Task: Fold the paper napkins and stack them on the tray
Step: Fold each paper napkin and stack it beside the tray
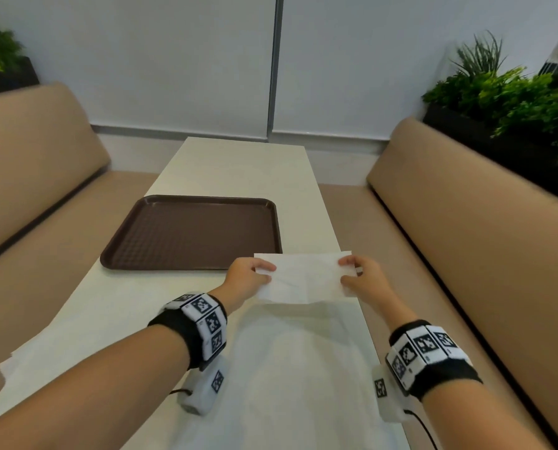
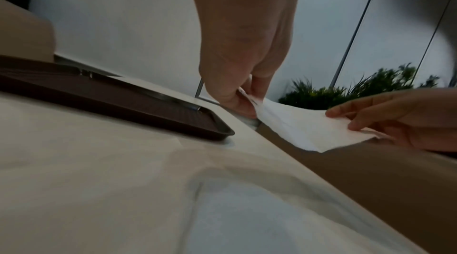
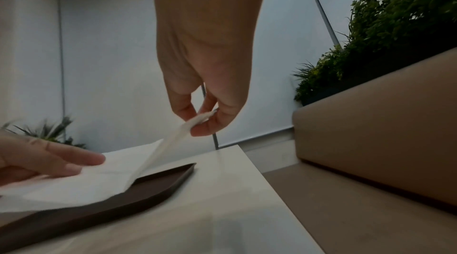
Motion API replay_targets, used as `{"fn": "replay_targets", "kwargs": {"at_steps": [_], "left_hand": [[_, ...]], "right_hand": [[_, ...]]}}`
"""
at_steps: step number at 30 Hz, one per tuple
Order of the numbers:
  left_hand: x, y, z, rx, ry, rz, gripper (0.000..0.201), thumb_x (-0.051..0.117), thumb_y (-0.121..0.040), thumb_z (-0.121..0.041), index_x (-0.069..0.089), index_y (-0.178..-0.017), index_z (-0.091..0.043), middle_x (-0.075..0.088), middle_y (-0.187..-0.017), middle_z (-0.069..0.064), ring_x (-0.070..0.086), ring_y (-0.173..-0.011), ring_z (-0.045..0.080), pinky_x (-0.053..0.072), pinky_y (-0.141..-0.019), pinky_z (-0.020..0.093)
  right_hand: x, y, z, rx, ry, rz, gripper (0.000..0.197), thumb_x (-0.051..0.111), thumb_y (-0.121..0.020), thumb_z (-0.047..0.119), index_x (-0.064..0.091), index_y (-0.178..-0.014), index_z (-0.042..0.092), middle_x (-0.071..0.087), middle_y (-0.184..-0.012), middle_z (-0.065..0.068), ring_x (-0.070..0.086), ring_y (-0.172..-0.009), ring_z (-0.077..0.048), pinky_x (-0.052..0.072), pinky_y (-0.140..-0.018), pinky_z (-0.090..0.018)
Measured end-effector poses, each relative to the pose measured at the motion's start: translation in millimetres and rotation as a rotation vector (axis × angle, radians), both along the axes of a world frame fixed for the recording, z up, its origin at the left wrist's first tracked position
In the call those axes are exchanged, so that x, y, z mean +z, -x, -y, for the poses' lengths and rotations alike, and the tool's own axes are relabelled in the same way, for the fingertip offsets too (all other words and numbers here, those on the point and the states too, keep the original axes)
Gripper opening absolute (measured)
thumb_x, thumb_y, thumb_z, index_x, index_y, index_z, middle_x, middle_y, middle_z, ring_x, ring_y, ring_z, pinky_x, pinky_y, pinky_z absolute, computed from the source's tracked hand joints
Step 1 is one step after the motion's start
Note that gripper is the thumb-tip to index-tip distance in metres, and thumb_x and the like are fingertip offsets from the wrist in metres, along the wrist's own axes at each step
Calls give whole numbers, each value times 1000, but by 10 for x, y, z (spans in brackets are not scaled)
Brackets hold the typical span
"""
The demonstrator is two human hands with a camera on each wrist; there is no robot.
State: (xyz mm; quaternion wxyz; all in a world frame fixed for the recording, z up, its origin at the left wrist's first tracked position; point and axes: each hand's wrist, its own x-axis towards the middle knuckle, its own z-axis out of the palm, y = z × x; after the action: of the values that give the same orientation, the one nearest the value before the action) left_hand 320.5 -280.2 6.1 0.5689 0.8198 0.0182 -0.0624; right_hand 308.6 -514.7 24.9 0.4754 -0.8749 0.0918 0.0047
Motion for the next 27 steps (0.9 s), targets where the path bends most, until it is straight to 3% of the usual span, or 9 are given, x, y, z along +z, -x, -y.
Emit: {"fn": "replay_targets", "kwargs": {"at_steps": [2,4,7,10,13,17,23,25,27], "left_hand": [[-94,-140,114,-1,-63,-7,26,59,-86,6,68,-108,-4,57,-100,7,54,-87,18,41,-72,12],[-202,-247,183,-20,-140,-25,29,60,-86,5,67,-112,-5,60,-115,10,56,-106,26,42,-84,21],[-383,-357,211,-115,-383,-1,34,61,-86,-1,63,-119,-10,52,-129,13,53,-114,27,42,-90,24],[-424,-328,174,-216,-653,136,37,59,-91,-13,56,-127,-17,38,-134,8,39,-124,26,35,-96,25],[-426,-231,160,-444,-959,217,44,49,-95,-37,45,-138,-27,33,-145,3,29,-134,24,28,-107,37],[-447,-220,145,-647,-1242,106,52,28,-98,-49,24,-147,-33,27,-153,2,18,-142,25,18,-108,47],[-349,-240,91,-668,-1115,-7,53,26,-100,-46,16,-150,-33,8,-160,1,-1,-147,23,8,-114,51],[-257,-187,2,-596,-917,16,52,35,-99,-45,25,-148,-31,16,-158,2,10,-146,22,14,-115,45],[-126,-48,-172,-497,-604,55,39,48,-97,-36,45,-135,-29,39,-147,3,38,-134,21,31,-107,35]], "right_hand": [[-86,-146,31,-33,68,3,28,53,-83,-6,63,-102,12,55,-109,-8,53,-62,-10,42,-50,-17],[-202,-254,74,-51,151,-14,28,49,-85,-6,66,-101,9,57,-109,-8,51,-61,-13,39,-46,-16],[-380,-330,124,-31,278,-63,25,50,-88,-2,67,-101,11,57,-120,-14,57,-85,-25,48,-69,-27],[-467,-313,139,28,455,-101,31,60,-90,17,60,-121,16,37,-138,-12,42,-125,-28,38,-104,-34],[-501,-259,60,204,621,-136,38,51,-95,22,52,-132,25,32,-145,-6,35,-132,-25,34,-108,-38],[-534,-181,-58,430,762,-367,46,32,-97,13,45,-137,31,28,-149,-5,31,-135,-31,34,-108,-40],[-507,-51,-145,474,700,-425,58,30,-93,3,35,-143,31,18,-155,-3,17,-141,-30,27,-112,-45],[-426,27,-141,482,666,-380,56,39,-95,11,29,-147,31,13,-158,-2,12,-144,-28,22,-116,-46],[-288,171,-127,481,601,-288,52,49,-96,24,33,-145,26,25,-153,-2,24,-140,-25,27,-113,-40]]}}
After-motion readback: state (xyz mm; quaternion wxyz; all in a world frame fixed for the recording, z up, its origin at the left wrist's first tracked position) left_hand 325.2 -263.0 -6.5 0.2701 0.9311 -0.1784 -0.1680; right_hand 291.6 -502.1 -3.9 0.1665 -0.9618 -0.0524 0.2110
